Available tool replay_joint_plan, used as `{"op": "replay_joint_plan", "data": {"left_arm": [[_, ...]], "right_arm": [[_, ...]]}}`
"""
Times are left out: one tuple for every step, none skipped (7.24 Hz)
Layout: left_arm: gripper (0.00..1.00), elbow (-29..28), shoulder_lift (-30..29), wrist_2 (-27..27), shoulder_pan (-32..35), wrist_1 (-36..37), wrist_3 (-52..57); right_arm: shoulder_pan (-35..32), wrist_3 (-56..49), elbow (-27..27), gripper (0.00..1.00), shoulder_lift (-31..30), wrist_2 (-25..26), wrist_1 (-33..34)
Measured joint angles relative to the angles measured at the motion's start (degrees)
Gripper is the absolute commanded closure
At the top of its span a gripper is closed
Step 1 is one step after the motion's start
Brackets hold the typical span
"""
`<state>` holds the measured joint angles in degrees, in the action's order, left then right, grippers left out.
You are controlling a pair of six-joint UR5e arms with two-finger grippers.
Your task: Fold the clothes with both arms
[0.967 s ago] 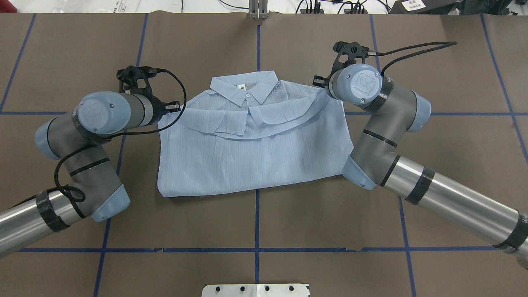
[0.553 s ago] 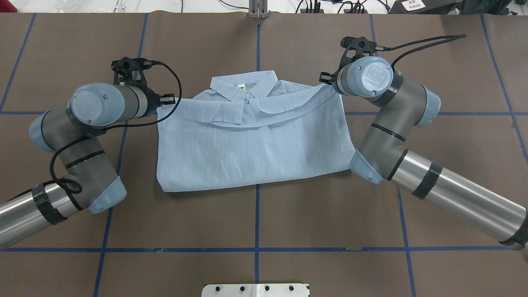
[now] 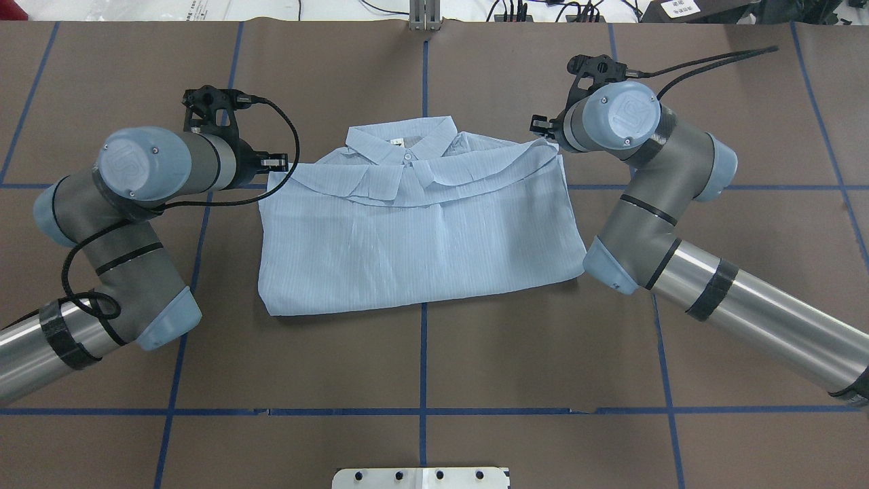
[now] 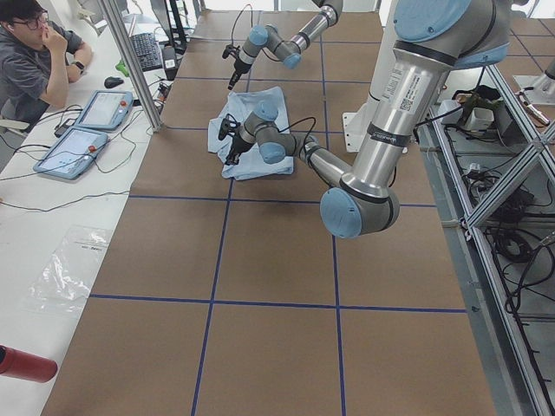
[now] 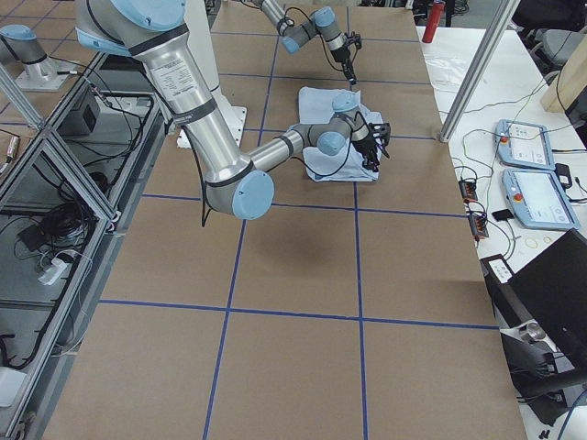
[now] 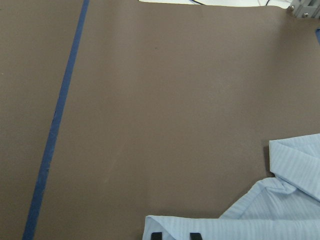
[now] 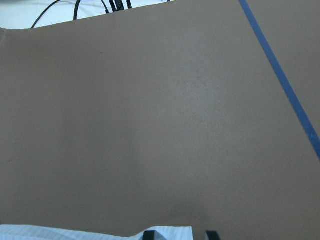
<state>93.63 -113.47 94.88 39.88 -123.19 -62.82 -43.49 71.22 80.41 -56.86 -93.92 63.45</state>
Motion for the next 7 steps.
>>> {"op": "replay_joint_plan", "data": {"left_arm": [[0.0, 3.6, 2.1, 3.8, 0.0, 0.0, 0.2], [0.0, 7.7, 5.2, 6.1, -0.1, 0.0, 0.0], [0.0, 11.1, 8.7, 7.4, -0.9, 0.1, -0.3], [0.0, 13.2, 11.6, 7.8, -2.5, 0.0, -0.7], [0.01, 14.2, 13.8, 7.7, -4.8, -0.5, -1.2], [0.06, 14.5, 15.3, 6.2, -7.6, -0.9, -3.3], [0.17, 14.5, 15.9, 3.5, -10.7, -1.1, -6.8]], "right_arm": [[-1.5, -2.5, 0.5, 0.0, -0.5, -3.0, -0.1], [-2.5, -4.2, 1.2, 0.0, -1.3, -4.6, -0.2], [-3.0, -4.9, 1.7, 0.0, -1.8, -5.3, -0.2], [-3.2, -5.2, 2.0, 0.0, -2.0, -5.6, -0.2], [-3.2, -5.3, 2.2, 0.0, -2.0, -5.7, -0.2], [-3.2, -5.3, 2.4, 0.0, -2.1, -5.7, -0.2], [-3.3, -5.3, 2.5, 0.0, -2.2, -5.7, -0.3]]}}
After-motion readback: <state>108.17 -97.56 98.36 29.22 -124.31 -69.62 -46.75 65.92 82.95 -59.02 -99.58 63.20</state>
